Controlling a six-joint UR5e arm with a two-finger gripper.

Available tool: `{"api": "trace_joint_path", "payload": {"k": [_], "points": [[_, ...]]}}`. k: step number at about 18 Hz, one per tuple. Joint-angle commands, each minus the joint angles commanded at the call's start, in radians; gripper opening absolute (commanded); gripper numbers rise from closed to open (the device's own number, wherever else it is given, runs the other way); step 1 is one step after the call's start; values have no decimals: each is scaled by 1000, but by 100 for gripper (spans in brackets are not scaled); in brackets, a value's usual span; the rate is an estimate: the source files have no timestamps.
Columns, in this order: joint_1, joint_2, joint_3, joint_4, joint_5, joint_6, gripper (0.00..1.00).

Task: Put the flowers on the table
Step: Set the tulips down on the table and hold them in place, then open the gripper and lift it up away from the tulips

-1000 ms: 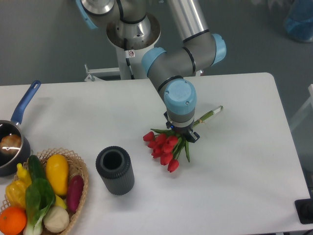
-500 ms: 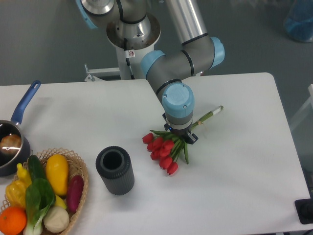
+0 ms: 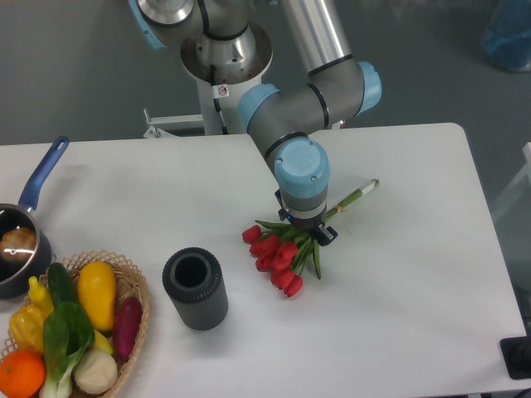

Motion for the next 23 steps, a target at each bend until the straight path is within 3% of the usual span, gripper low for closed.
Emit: {"api": "trace_joint_path", "payload": {"k": [4, 8, 23], "points": [[-2, 41, -32, 8, -3, -118, 100], [-3, 51, -5, 11, -8, -241, 100], [12, 135, 109, 35, -32, -242, 100]]}}
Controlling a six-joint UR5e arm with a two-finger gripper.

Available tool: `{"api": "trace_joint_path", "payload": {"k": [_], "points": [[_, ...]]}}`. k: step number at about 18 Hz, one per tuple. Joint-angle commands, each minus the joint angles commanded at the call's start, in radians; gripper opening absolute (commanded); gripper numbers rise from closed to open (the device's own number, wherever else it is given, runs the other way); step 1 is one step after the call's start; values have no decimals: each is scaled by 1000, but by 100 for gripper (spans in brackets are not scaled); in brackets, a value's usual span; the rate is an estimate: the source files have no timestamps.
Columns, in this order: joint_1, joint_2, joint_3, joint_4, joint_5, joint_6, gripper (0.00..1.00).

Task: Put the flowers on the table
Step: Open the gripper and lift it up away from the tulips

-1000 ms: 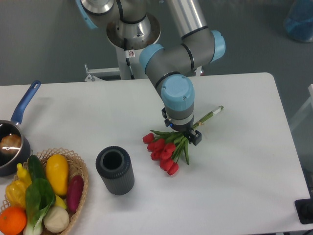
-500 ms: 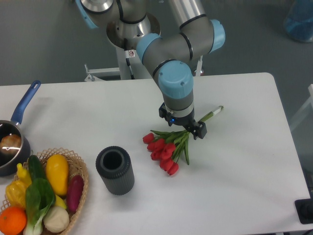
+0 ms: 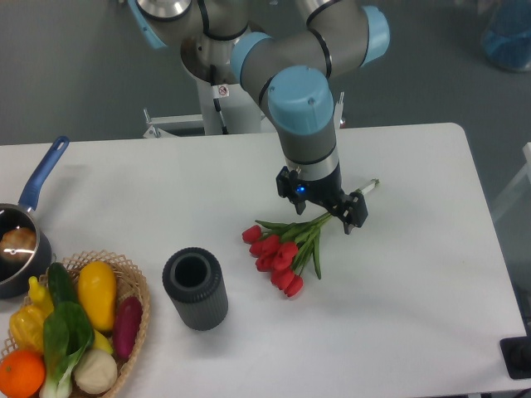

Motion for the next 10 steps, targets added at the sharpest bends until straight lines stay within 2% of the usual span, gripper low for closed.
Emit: {"api": "trace_joint_path", "payload": {"k": [4, 10], "points": [[37, 23, 12, 6, -24, 12, 100], [98, 54, 20, 21, -158, 20, 100]]}}
